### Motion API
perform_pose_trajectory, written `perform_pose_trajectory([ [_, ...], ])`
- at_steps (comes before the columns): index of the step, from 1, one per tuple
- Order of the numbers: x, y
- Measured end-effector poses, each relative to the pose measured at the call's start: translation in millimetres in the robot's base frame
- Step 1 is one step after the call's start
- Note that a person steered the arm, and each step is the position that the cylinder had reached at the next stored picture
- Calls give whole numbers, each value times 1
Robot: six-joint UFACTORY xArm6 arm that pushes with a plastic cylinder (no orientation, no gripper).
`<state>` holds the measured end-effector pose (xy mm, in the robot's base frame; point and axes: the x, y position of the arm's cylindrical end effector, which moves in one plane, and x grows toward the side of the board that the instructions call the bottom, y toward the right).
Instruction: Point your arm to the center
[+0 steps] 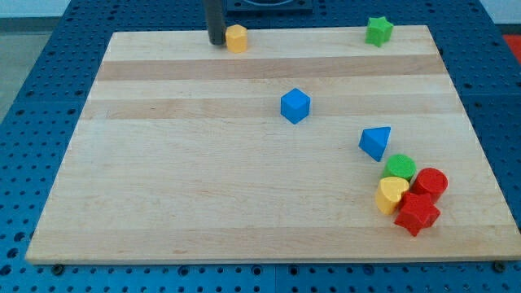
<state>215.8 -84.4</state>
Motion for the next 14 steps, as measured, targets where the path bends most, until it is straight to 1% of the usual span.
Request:
perform_pose_trajectory([
  [2, 1, 11],
  [3, 53, 11],
  [4, 121, 11],
  [5, 141, 11],
  [6, 142, 11],
  [8, 159, 11],
  [10, 161, 11],
  [11, 185, 29],
  [12, 209, 61],
  [14, 209, 62],
])
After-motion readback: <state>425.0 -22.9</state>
